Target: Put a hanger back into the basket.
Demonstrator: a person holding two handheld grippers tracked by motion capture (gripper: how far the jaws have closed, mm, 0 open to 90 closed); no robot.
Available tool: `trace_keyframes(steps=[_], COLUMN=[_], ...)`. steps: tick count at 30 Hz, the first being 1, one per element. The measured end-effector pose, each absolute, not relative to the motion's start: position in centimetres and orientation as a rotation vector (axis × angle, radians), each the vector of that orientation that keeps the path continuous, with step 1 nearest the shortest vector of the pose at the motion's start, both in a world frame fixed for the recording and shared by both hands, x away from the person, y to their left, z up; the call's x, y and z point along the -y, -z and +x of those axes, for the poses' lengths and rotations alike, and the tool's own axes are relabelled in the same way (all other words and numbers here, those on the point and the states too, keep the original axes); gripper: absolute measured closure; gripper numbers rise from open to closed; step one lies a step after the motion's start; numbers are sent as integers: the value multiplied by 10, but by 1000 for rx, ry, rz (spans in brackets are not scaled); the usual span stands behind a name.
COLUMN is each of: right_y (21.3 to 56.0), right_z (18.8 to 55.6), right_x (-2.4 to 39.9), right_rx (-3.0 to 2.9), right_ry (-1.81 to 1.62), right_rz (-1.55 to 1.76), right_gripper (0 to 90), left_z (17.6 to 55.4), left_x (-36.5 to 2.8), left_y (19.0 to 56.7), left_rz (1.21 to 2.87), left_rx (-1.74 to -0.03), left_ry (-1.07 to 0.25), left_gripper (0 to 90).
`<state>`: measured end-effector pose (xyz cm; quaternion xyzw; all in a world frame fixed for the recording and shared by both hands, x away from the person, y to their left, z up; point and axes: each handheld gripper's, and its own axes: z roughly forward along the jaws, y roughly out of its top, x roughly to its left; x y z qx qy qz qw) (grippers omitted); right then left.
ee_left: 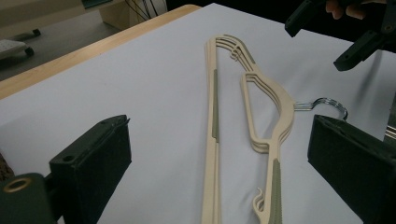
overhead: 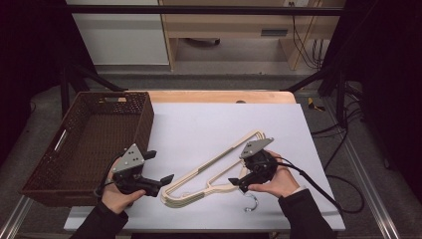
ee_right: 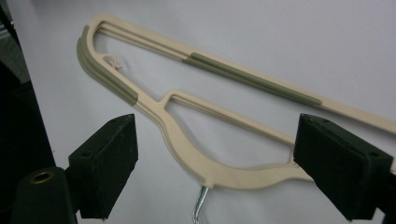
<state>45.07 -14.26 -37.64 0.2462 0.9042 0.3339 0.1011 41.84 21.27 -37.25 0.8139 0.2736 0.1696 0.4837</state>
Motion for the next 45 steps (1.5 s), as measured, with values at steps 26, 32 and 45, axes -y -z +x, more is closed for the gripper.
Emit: trace_keyframes(steps=[26,32,45], right_y=[414,422,437], right_z=[473,476,481], right_x=[96,91,83], right_rx=[-3011,-3062,-3091], right_ry=[-568,-458,-323], right_rz=[509,480,309], right_gripper=[316,367,531], left_z=[421,421,422], left_x=[-215,-215,-215], left_y=[375,375,375], left_rz=[1992,1998,2004], left_rx=[-672,-670,-668], left_ry=[-417,-421,-421], left_gripper=[54,54,55])
